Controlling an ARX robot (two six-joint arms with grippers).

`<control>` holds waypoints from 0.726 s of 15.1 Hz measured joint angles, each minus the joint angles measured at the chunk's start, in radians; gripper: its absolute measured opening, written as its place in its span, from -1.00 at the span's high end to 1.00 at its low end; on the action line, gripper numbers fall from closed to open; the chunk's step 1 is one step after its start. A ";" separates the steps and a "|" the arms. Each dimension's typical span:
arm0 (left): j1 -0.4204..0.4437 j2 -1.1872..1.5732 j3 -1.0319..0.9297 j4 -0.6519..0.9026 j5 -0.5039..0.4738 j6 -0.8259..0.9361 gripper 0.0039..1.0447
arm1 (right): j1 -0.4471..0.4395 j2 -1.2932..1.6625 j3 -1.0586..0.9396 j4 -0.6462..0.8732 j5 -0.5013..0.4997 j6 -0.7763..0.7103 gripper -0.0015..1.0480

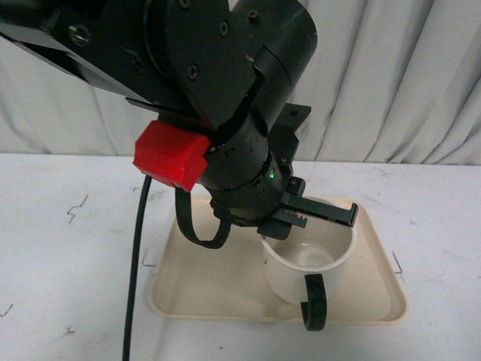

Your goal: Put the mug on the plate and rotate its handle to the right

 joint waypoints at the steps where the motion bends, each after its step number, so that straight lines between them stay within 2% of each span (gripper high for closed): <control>1: -0.001 0.031 0.022 -0.005 -0.005 0.000 0.95 | 0.000 0.000 0.000 0.000 0.000 0.000 -0.87; 5: 0.003 0.095 0.087 -0.042 -0.036 -0.006 0.94 | 0.000 0.000 0.000 0.000 0.000 0.000 -0.87; 8: 0.012 0.095 0.081 -0.035 -0.033 0.002 0.24 | 0.000 0.000 0.000 0.000 0.000 0.000 -0.87; 11: 0.051 -0.017 -0.031 0.007 0.000 0.026 -0.45 | 0.000 0.000 0.000 0.000 0.000 0.000 -0.87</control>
